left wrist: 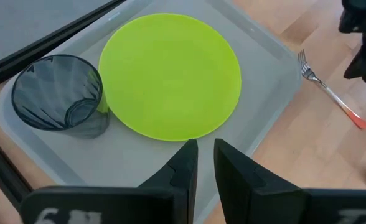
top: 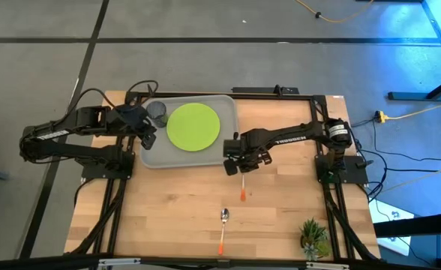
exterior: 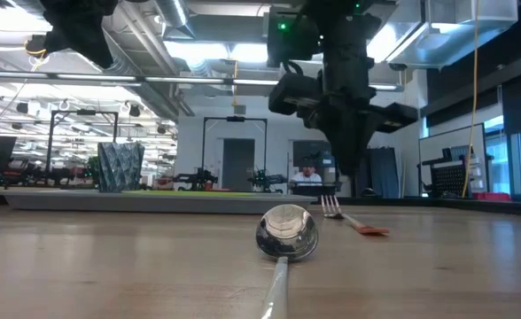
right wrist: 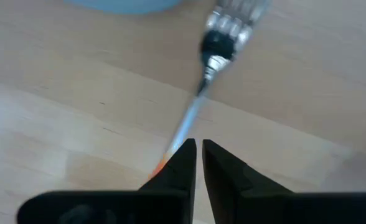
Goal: Pick and place plate/cup/fork/spoon on tray
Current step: Put the orange fork on the gray tray to the right of the green plate
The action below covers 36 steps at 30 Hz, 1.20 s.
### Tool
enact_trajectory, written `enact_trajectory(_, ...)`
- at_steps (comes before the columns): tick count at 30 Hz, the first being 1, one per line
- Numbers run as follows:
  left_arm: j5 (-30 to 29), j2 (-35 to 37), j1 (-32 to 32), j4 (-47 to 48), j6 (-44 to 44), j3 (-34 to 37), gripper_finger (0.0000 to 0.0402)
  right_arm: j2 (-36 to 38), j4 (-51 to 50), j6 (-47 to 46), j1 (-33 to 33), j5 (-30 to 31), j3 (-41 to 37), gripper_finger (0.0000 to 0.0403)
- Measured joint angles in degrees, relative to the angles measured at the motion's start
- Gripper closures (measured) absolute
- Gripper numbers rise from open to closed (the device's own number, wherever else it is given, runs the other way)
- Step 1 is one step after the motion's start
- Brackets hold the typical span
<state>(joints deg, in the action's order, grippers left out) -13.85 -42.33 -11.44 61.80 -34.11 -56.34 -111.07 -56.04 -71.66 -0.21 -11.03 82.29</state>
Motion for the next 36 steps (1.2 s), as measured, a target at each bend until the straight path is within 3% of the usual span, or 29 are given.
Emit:
enact_trajectory(13, 0.00, 0.00, 0.00, -2.82, 0.02, 0.02, 0.0356, 0.00, 0.03, 3.14, -0.67, 2.23, -0.03, 0.0394)
enact_trajectory(26, 0.10, -0.02, 0.00, -2.80, 1.74, 0.02, 0.0356, 0.00, 0.10, 1.30, -1.77, -0.68, -0.04, 0.0344)
enact_trajectory(36, 11.12, -0.02, 0.04, -2.80, 11.93, 0.02, 0.0356, 0.00, 0.12, -3.01, -1.63, 3.83, -0.05, 0.0343)
